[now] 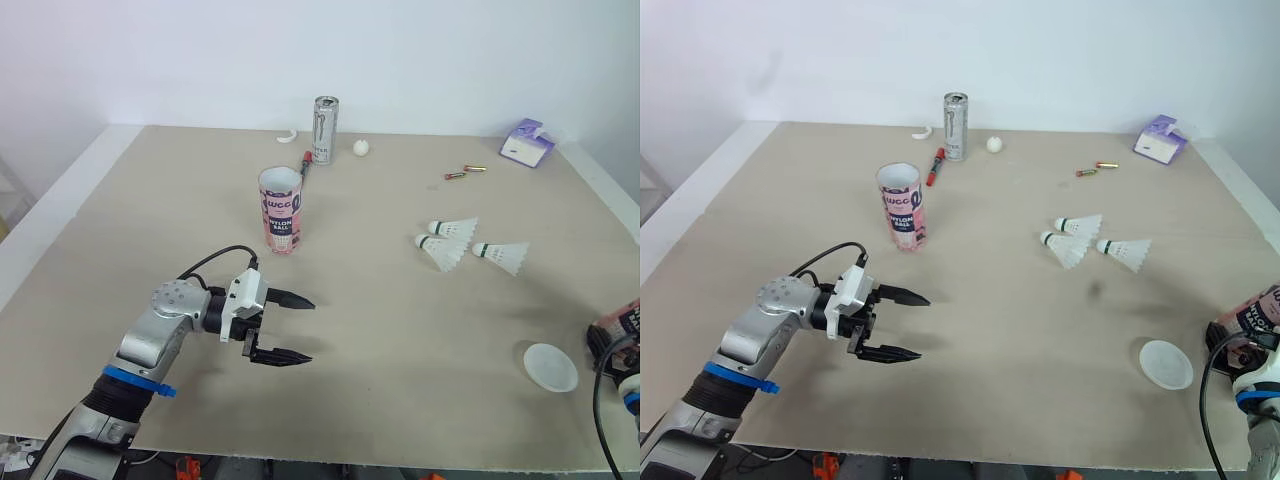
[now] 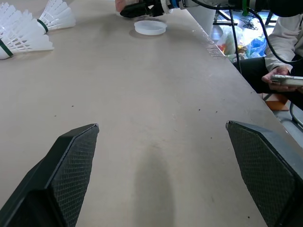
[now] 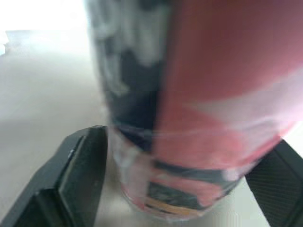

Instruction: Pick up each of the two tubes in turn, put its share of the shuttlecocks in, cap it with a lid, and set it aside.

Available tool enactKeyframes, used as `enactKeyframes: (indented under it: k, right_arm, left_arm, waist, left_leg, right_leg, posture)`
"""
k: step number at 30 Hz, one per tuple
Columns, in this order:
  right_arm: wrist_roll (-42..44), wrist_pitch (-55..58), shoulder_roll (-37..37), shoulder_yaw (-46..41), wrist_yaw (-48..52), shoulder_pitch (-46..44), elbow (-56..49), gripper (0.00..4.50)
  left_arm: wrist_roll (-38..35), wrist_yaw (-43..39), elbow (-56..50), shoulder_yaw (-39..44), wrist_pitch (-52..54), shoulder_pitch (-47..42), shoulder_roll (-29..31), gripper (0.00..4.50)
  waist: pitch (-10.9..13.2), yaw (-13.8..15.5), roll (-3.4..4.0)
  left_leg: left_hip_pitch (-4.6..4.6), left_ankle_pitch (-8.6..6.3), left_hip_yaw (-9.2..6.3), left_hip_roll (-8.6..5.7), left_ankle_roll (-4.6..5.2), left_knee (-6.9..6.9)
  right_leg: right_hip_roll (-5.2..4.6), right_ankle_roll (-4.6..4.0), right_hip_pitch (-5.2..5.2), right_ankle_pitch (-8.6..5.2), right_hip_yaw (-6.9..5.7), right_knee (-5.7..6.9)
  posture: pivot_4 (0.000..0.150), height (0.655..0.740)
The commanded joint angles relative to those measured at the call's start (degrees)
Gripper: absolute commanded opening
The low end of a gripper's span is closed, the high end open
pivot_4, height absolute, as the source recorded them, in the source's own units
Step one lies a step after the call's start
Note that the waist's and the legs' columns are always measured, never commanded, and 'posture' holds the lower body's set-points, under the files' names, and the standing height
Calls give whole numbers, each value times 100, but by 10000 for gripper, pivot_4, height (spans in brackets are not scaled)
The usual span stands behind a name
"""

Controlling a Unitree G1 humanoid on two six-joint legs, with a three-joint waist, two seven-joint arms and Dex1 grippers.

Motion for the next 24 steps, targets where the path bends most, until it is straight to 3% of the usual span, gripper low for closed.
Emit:
enactKeyframes:
  k: [1, 12, 24]
  right_arm:
    - [96, -15, -22, -141, -29, 42, -247, 43513]
    - [281, 312, 254, -271, -204, 627, -1207, 43513]
    - [651, 993, 831, -534, -505, 1948, -3439, 43513]
  left_arm:
    - [-24, -3, -188, 40, -40, -25, 38, 45000]
    - [-51, 5, -226, 55, -18, -1, 46, 45000]
    - [-33, -37, -59, 38, -56, -108, -5, 45000]
  waist:
    - [0, 0, 0]
    - [0, 2, 0]
    - [0, 8, 4]
  left_leg:
    - [0, 0, 0, 0, 0, 0]
    - [0, 0, -2, 1, 0, -1]
    - [-2, -1, -23, 9, -1, -4]
  right_leg:
    - [0, 0, 0, 0, 0, 0]
    - [0, -1, -1, -1, -1, 0]
    - [-4, -5, -6, -4, -3, 0]
  posture:
    - [1500, 7400]
    - [1500, 7400]
    - [1500, 7400]
